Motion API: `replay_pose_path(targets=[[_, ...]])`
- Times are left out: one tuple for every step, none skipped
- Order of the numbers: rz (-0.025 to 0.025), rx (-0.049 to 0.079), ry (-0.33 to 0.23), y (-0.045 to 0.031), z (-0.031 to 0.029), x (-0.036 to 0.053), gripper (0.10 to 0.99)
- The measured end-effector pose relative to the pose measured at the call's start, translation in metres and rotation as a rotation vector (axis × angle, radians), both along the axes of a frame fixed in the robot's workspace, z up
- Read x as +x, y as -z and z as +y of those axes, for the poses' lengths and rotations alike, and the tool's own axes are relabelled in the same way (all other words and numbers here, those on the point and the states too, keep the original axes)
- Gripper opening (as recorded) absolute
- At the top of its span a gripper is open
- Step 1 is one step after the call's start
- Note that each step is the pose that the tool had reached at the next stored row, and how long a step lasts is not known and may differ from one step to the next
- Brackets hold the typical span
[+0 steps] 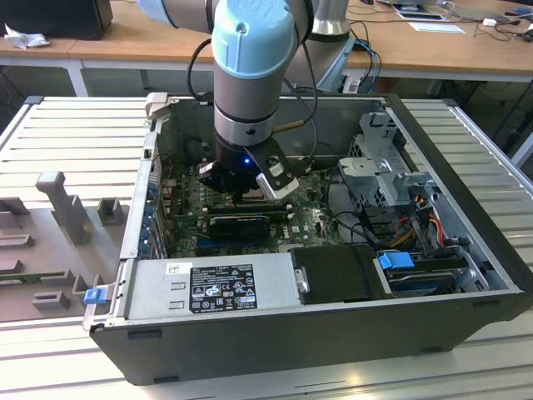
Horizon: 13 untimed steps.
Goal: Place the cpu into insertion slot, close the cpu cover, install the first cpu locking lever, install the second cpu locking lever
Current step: 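Install the second cpu locking lever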
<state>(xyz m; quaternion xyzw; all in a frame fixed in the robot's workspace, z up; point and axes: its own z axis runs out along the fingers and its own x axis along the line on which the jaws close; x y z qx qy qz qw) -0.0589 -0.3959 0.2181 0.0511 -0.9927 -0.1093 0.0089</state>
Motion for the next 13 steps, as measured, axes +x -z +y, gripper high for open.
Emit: replay_pose_path(targets=[[0.0000,0.004,-0.001,0.0010,-0.0002,-0.0010,0.106],[-0.0001,0.006,-0.001,0.0022,-0.0004,-0.0017,0.106],[-0.0001,0.007,-0.002,0.0043,-0.0007,-0.0026,0.106],[0.0000,0.009,-0.002,0.0056,-0.0007,-0.0032,0.106],[-0.0006,0.014,-0.002,0.0072,-0.0008,-0.0067,0.106],[-0.0011,0.018,-0.002,0.0092,-0.0008,-0.0081,0.106],[-0.0013,0.021,-0.002,0.0108,-0.0008,-0.0083,0.106],[-0.0015,0.024,-0.002,0.0117,-0.0009,-0.0085,0.106],[-0.0016,0.026,-0.002,0.0125,-0.0009,-0.0088,0.106],[-0.0019,0.029,-0.002,0.0135,-0.0008,-0.0092,0.106],[-0.0020,0.032,-0.002,0.0144,-0.0008,-0.0094,0.106],[-0.0024,0.037,-0.002,0.0155,-0.0008,-0.0100,0.106],[-0.0031,0.044,-0.002,0.0165,-0.0008,-0.0108,0.106]])
